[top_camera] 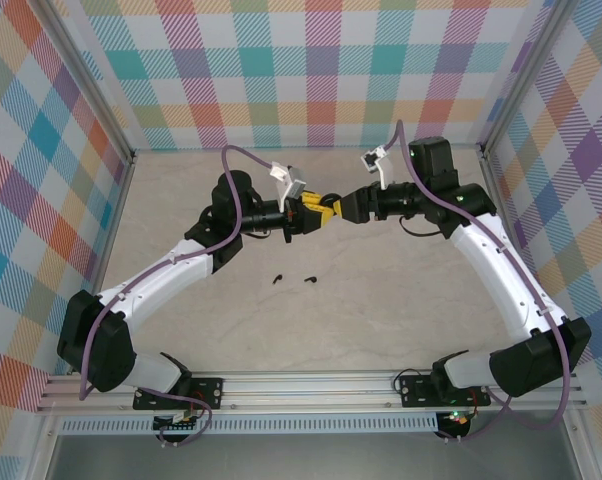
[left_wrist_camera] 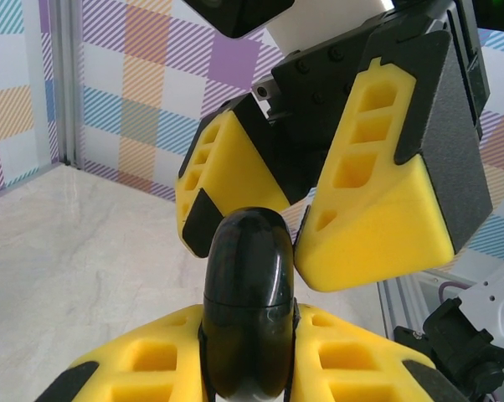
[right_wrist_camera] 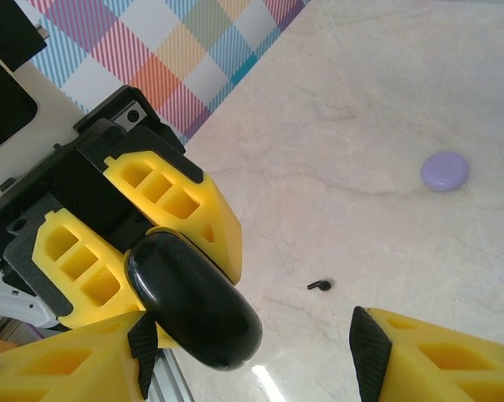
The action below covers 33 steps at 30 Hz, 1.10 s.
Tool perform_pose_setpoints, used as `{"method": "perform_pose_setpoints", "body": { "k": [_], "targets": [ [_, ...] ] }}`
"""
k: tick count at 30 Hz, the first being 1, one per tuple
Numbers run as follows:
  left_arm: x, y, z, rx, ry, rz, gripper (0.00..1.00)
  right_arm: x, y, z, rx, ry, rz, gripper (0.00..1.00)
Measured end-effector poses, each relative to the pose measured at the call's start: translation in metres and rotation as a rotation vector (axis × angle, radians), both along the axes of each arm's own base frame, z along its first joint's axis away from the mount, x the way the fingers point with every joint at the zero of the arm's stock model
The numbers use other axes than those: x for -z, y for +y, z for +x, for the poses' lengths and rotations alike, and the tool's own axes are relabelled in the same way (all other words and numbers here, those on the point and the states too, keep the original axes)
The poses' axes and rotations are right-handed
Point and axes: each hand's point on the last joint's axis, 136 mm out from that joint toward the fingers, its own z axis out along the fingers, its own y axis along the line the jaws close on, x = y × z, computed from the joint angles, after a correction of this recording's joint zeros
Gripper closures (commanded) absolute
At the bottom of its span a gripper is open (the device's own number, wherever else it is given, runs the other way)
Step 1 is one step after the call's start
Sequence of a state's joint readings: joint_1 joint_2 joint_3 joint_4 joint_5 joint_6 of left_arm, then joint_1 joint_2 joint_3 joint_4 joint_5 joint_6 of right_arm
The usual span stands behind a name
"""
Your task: Insert the wireless bluetooth earbuds into the charging case
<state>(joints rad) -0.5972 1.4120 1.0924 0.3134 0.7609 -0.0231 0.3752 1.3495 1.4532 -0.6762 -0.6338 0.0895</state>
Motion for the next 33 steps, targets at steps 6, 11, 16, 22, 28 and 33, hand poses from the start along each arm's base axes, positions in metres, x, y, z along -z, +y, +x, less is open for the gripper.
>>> {"method": "perform_pose_setpoints", "body": {
  "k": [6,11,16,22,28,33],
  "targets": [
    [0.003,0.001,0.002,-0.012,-0.002,0.013,0.87,0.001,-0.005,0.005,0.045,-0.013,-0.024,0.36],
    [0.005,0.001,0.001,-0.009,0.001,0.018,0.87,-0.001,-0.010,0.010,0.092,-0.028,-0.038,0.36],
    [0.005,0.000,-0.001,0.005,0.000,0.018,0.87,-0.005,-0.012,0.015,0.119,-0.050,-0.041,0.35],
    [0.000,-0.001,-0.008,0.031,-0.015,0.010,0.87,-0.007,-0.020,0.018,0.165,-0.076,-0.063,0.35],
    [-0.004,0.001,-0.010,0.030,-0.024,0.005,0.87,-0.010,-0.034,0.022,0.260,-0.098,-0.092,0.32],
    [-0.013,0.006,-0.015,0.019,-0.047,-0.004,0.87,0.003,-0.052,0.035,0.385,-0.070,-0.159,0.32]
  ]
}}
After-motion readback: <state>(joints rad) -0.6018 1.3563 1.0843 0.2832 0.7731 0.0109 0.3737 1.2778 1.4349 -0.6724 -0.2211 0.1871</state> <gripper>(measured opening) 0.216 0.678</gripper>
